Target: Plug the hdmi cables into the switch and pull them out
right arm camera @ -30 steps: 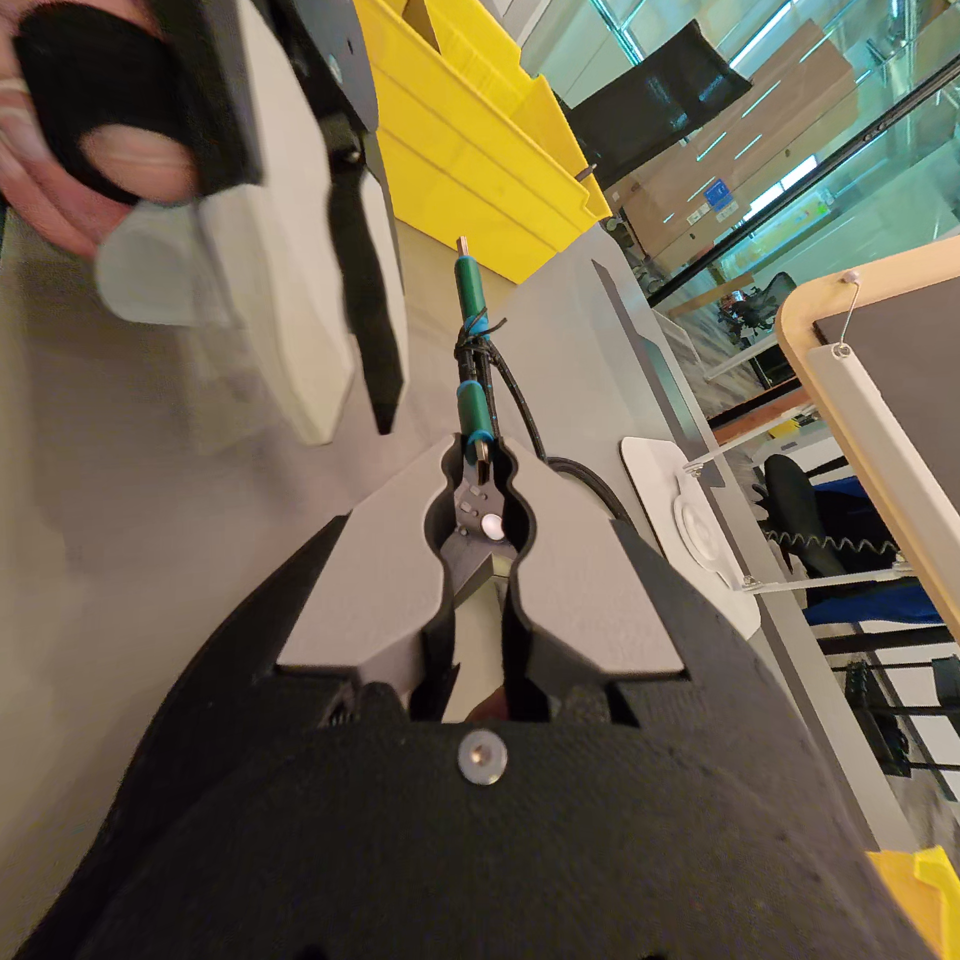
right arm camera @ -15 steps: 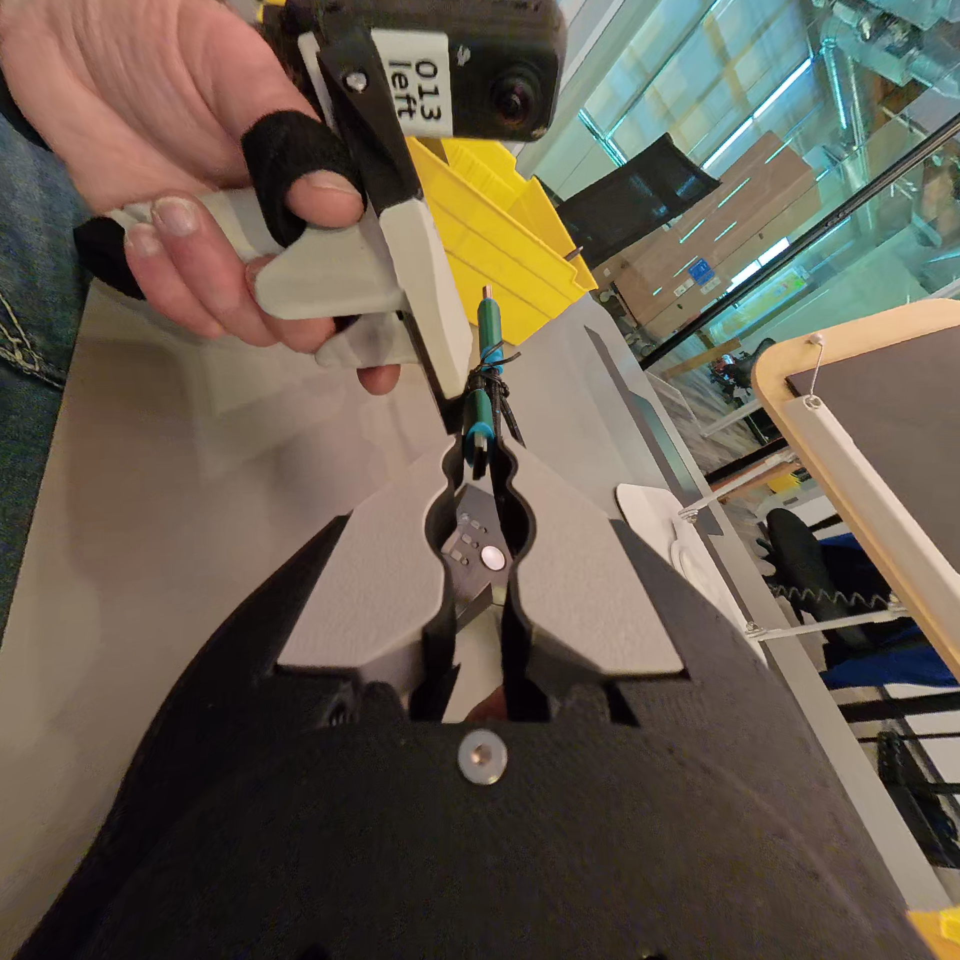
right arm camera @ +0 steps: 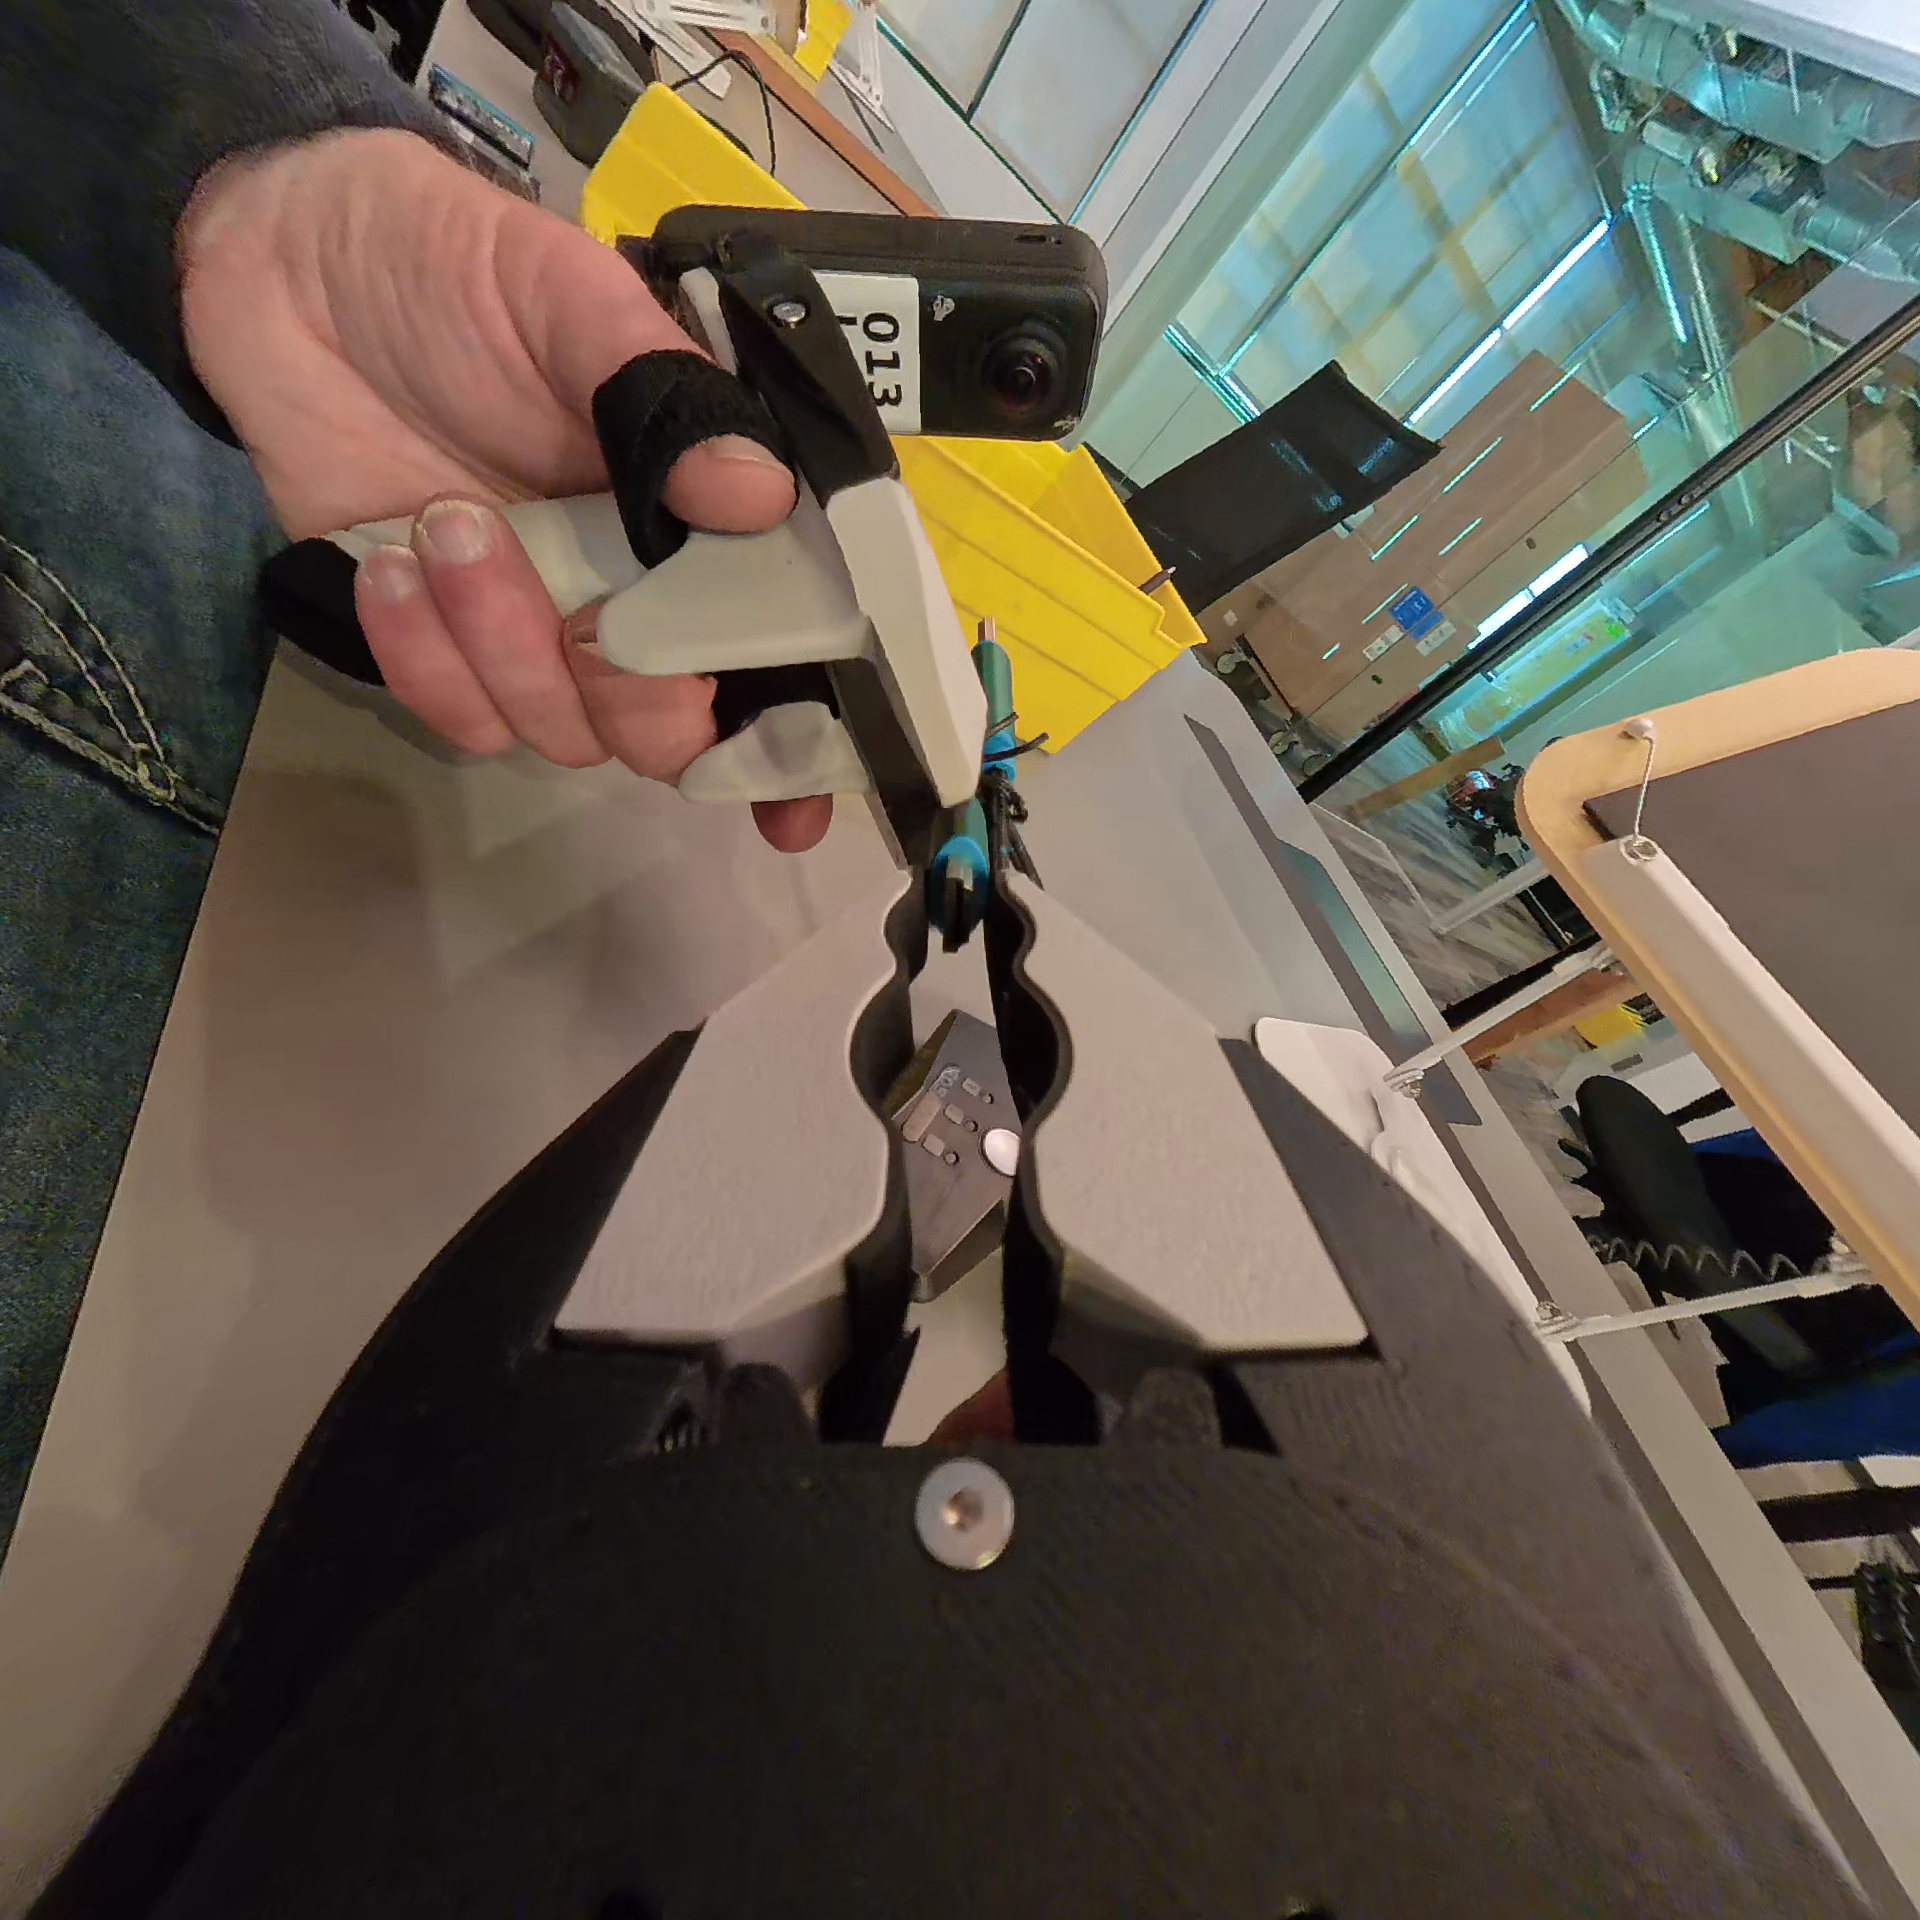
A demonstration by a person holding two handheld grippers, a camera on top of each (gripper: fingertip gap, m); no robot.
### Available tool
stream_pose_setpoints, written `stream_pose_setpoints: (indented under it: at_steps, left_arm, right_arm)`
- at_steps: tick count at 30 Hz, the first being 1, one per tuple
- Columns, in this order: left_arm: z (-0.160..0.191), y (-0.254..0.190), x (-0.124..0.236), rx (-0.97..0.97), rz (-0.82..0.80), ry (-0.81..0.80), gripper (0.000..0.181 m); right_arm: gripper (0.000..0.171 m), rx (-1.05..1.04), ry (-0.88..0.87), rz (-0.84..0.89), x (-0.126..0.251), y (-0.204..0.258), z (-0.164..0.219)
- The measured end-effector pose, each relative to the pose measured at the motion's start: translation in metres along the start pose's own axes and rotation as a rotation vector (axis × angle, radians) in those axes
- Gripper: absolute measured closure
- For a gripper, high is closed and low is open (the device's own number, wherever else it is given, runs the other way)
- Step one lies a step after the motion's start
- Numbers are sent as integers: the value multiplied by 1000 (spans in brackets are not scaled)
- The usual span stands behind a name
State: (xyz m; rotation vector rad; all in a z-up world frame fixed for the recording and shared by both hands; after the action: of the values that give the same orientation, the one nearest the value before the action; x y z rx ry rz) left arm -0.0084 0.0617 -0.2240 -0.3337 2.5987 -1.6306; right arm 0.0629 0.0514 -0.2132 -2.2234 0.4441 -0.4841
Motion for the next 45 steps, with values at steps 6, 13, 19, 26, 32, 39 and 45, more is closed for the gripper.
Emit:
stream_pose_setpoints:
  at_steps: [6, 13, 19, 26, 32, 39, 45]
  left_arm:
    - [-6, -13, 5, -93, 37, -40, 145]
    - [-2, -21, 0, -240, -11, -8, 143]
    - [3, -20, -8, -311, -95, 60, 142]
    - [-2, -19, -9, -245, -105, 61, 149]
    - [-5, -17, -6, -167, -97, 92, 154]
    - [-6, -16, -4, -209, -117, 108, 159]
    - [-5, -16, -4, -256, -139, 121, 159]
  right_arm:
    - [164, -22, 28, 2, 1, -4, 8]
    - [164, 42, 75, 1, 0, -4, 10]
    - [163, 98, 77, 16, 0, -4, 6]
    - [163, 198, 86, 43, 0, -4, 5]
    - [163, 255, 82, 50, -1, -2, 2]
    - [162, 271, 88, 34, -1, -2, 4]
    - [162, 249, 82, 13, -2, -1, 5]
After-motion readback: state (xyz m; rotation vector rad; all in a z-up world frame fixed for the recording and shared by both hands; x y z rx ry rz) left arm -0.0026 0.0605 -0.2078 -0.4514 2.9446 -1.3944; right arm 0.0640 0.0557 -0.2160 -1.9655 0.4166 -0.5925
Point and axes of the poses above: each gripper's, where its closed fingertips meet, x back along the fingers, z out of its underside, y = z × x across the jaws, the point moved 4 cm from there along x, back along the fingers, and after that the axes turned 14 degrees about x, right-handed, at the moved point
